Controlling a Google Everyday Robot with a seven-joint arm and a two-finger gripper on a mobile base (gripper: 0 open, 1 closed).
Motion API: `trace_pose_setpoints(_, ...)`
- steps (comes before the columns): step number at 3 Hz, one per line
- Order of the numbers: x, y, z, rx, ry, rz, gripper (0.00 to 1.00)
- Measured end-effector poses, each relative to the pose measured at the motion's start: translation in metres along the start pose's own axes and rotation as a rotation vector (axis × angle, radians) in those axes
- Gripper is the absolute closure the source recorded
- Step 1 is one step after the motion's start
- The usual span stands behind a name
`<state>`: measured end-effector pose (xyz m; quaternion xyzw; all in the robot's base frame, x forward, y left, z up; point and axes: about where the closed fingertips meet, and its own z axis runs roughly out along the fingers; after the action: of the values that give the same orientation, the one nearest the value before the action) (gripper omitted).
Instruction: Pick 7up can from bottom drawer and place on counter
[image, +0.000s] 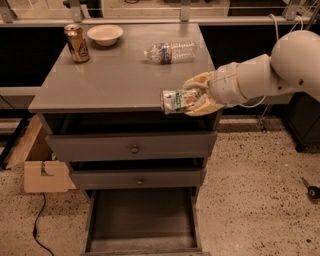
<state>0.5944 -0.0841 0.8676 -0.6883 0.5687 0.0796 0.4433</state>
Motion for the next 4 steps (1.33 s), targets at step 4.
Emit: trace_pose_setpoints(4,-0.036,-0.101,0.042,-0.034,-0.028,0.006,1.0)
